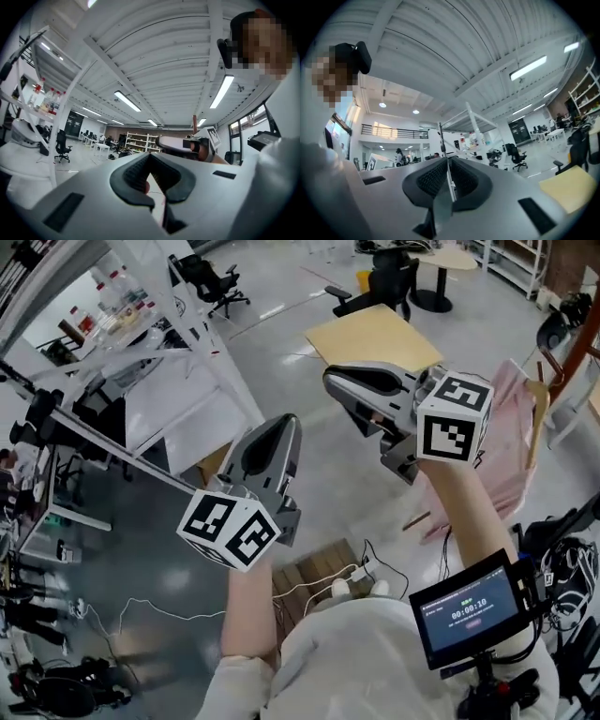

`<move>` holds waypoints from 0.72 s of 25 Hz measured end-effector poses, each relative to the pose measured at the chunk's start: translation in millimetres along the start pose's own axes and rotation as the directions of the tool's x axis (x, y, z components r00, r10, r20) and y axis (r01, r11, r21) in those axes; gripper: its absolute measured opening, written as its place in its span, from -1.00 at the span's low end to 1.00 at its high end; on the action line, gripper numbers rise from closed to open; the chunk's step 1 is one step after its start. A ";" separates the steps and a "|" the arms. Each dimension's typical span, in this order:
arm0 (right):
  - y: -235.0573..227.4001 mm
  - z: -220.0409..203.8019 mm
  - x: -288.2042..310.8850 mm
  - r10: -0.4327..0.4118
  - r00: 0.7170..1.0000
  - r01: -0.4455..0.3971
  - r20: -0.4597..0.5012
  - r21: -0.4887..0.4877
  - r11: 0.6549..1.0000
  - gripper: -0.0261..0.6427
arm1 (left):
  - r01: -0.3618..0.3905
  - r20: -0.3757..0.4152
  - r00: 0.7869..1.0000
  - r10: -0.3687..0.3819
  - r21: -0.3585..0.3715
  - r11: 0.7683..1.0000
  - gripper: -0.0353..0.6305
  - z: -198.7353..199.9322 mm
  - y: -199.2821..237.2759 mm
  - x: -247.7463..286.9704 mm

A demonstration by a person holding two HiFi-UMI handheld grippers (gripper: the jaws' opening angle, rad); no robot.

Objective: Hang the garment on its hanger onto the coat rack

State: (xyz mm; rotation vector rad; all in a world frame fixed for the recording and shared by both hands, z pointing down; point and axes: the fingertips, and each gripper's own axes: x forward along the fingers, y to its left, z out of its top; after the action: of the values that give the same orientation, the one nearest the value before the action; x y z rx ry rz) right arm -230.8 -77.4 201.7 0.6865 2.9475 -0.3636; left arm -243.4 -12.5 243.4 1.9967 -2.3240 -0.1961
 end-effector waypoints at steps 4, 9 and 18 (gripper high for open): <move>38.1 -26.1 53.2 0.124 0.992 -0.123 -0.021 0.047 0.991 -0.81 | -0.075 0.007 0.997 0.075 0.005 0.997 -0.88 3.3 28.9 -47.5; 78.1 -59.8 102.7 0.262 0.965 -0.256 -0.034 0.115 0.960 -0.81 | -0.178 0.028 0.984 0.178 -0.018 0.984 -0.88 1.5 64.1 -100.1; 103.8 -124.7 126.6 0.297 0.954 -0.283 -0.028 0.233 0.930 -0.81 | -0.220 -0.016 0.975 0.220 -0.035 0.975 -0.88 -36.5 85.2 -147.0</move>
State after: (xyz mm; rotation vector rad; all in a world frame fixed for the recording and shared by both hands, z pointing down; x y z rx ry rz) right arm -302.4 97.9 282.4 1.1646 2.8237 -0.6668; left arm -299.3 143.5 295.9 1.7011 -2.4903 -0.2105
